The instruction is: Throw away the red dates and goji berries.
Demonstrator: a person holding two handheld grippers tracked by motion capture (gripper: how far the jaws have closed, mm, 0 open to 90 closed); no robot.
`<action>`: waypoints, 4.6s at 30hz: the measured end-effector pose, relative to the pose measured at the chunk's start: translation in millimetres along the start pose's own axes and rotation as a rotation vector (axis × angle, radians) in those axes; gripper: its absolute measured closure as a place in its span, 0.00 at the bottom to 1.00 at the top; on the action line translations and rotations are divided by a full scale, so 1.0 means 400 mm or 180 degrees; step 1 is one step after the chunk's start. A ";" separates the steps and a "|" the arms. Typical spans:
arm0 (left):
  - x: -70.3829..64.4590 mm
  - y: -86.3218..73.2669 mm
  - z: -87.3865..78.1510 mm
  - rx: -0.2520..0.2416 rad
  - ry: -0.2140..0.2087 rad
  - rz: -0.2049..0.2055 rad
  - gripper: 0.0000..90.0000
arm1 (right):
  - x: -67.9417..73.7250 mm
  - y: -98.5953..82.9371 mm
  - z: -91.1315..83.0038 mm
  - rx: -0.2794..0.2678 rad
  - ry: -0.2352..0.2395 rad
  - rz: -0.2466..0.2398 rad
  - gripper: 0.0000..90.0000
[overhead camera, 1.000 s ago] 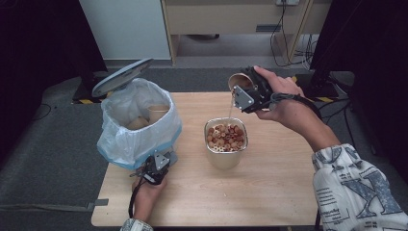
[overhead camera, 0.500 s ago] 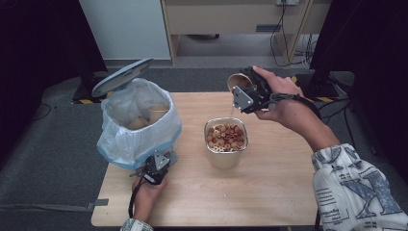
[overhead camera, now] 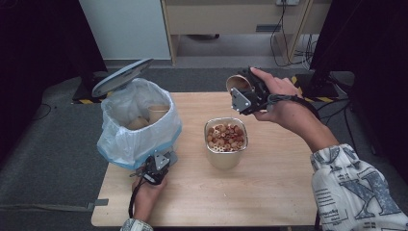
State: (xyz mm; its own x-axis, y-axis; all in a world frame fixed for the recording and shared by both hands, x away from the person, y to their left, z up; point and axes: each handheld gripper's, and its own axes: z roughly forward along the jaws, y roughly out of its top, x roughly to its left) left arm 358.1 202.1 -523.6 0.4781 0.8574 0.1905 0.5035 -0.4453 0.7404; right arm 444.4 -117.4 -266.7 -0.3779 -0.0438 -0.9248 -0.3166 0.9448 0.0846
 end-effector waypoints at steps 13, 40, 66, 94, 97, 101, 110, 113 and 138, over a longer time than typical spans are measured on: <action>0.000 0.000 0.000 0.0000 0.0000 0.0001 0.99 | -0.011 0.012 -0.011 0.0089 -0.0148 -0.0264 0.38; 0.000 0.000 0.000 -0.0001 0.0000 -0.0001 0.99 | 0.008 0.013 -0.004 0.0289 -0.0244 -0.0687 0.38; 0.000 0.000 0.000 0.0000 0.0003 0.0001 0.99 | -0.012 0.022 -0.020 0.0272 -0.0353 -0.0751 0.39; 0.000 0.000 0.000 0.0000 0.0001 0.0000 0.99 | -0.016 0.034 -0.021 0.0346 -0.0446 -0.1049 0.39; 0.000 0.000 0.000 -0.0001 0.0000 0.0000 0.99 | -0.015 0.035 -0.019 0.0335 -0.0449 -0.1054 0.39; 0.000 0.000 0.000 0.0001 0.0000 0.0002 0.99 | -0.016 0.039 -0.020 0.0345 -0.0448 -0.1083 0.39; 0.000 0.000 0.000 0.0001 -0.0002 0.0000 0.99 | 0.010 0.050 -0.005 0.0433 -0.0423 -0.1484 0.39; 0.000 0.000 0.000 -0.0001 -0.0002 0.0000 0.99 | 0.021 0.047 0.002 0.0496 -0.0404 -0.1606 0.39; 0.000 0.000 0.000 0.0001 -0.0001 -0.0002 0.99 | 0.114 0.050 0.053 0.0530 -0.0147 -0.1964 0.39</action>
State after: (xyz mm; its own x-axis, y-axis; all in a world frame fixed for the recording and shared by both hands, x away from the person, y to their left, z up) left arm 358.0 202.3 -523.6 0.4781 0.8575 0.1898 0.5040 -0.4449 0.7403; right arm 439.1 -93.5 -315.1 -0.1303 -0.5852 -0.8003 -0.3231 0.7882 -0.5238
